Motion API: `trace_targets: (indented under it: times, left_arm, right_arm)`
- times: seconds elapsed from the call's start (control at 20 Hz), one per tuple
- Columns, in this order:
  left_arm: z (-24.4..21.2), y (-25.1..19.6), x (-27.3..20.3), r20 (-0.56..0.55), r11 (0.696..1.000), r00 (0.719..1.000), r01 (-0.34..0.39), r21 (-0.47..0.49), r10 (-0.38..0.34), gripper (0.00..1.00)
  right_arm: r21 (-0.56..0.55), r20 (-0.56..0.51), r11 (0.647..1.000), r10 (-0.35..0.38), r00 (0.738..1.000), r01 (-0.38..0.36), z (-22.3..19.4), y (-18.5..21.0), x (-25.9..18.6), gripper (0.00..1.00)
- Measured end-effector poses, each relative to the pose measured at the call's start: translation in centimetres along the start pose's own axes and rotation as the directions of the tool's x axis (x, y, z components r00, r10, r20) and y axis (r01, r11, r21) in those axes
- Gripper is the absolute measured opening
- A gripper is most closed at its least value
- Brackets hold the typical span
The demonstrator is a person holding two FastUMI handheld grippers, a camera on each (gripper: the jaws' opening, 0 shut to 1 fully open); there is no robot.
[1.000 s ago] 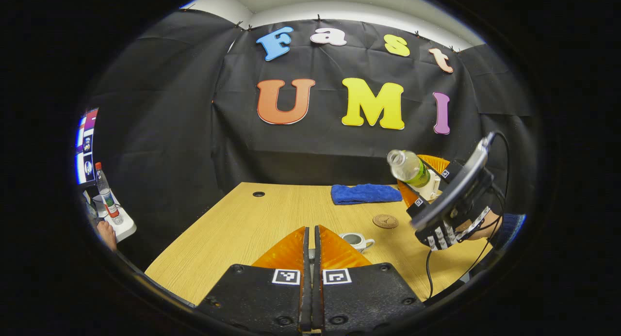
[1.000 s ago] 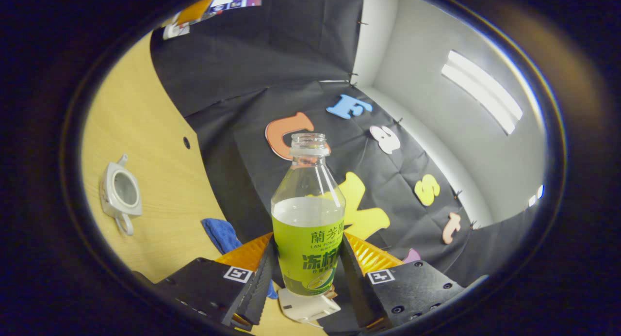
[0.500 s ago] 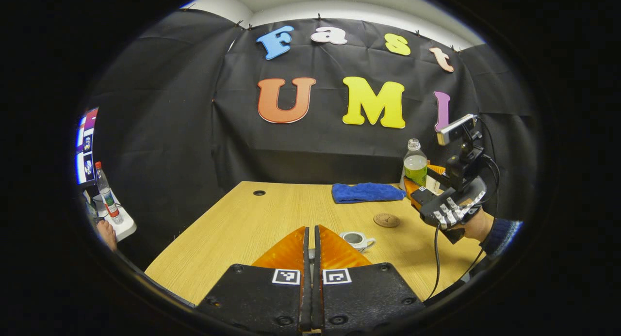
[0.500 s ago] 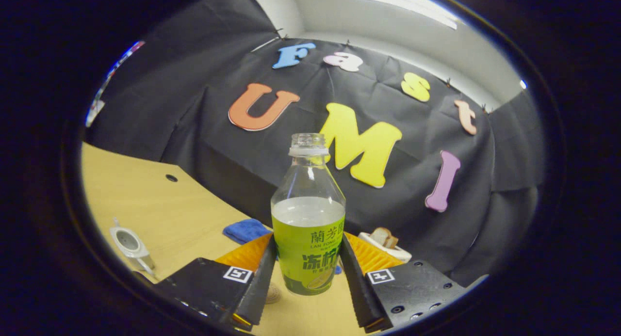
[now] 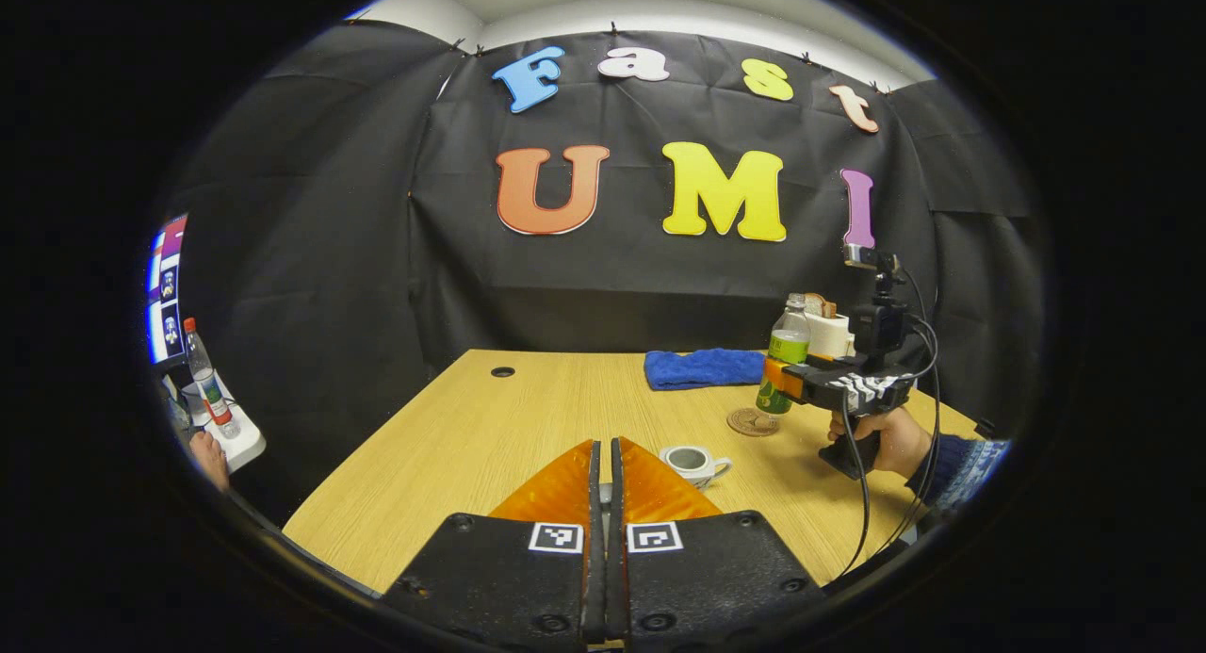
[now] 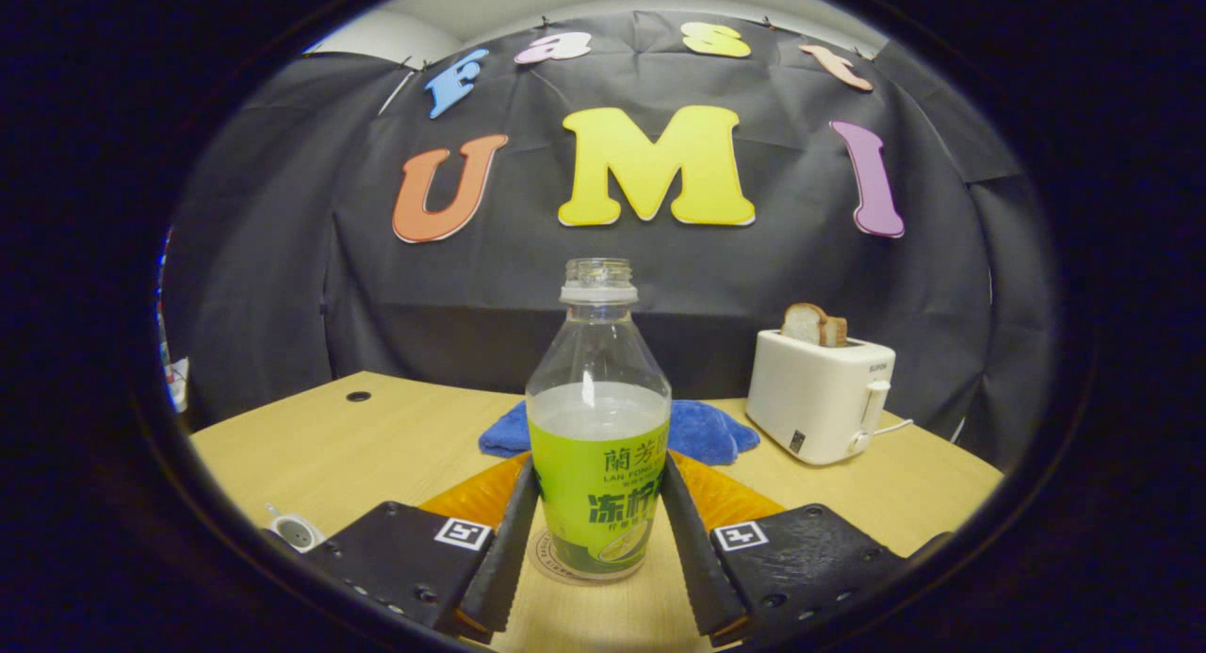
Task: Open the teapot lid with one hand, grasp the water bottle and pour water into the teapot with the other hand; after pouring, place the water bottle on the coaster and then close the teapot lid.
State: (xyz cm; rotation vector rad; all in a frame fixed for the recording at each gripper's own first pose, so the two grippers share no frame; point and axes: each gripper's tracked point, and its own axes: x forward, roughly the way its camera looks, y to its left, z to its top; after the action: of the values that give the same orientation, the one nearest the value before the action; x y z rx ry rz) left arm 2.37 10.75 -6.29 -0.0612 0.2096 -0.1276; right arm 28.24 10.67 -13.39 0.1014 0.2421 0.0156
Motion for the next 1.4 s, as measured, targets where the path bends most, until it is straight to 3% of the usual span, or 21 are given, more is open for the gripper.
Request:
trace_targets:
  times: [0.15, 0.6, 0.85, 1.0, 1.25, 1.4]
  left_arm:
    - [0.0, -0.8, 0.3, 0.004, 0.999, 0.999, 0.033, -0.017, -0.033, 0.03]
    - [-0.7, -0.2, 0.8, -0.018, 1.000, 1.000, 0.006, -0.009, -0.007, 0.03]
    - [-0.9, -0.6, 1.1, -0.026, 1.000, 1.000, 0.003, 0.013, -0.002, 0.03]
    - [-0.8, -1.4, 1.1, -0.018, 0.999, 1.000, 0.025, 0.026, -0.025, 0.03]
    - [-0.4, -1.6, 1.5, 0.001, 0.999, 1.000, 0.028, 0.030, -0.028, 0.03]
    - [-0.4, -2.4, 1.8, 0.013, 0.999, 1.000, 0.012, 0.044, -0.012, 0.03]
  right_arm:
    - [0.007, -0.043, 1.000, 0.019, 0.999, -0.019, -1.8, 0.5, 1.3, 0.71]
    - [-0.032, -0.001, 0.999, 0.042, 0.999, -0.042, -1.7, 0.6, 1.5, 0.74]
    - [-0.096, -0.016, 0.994, 0.046, 0.999, -0.047, -1.6, 0.7, 1.2, 0.82]
    - [-0.104, -0.010, 0.993, 0.053, 0.999, -0.054, -1.0, 0.4, -0.1, 0.91]
    - [-0.056, 0.051, 0.997, 0.065, 0.997, -0.062, 1.0, -0.3, -4.1, 0.94]
    - [-0.041, 0.073, 0.993, 0.111, 0.991, -0.108, 1.6, -0.6, -7.5, 0.94]
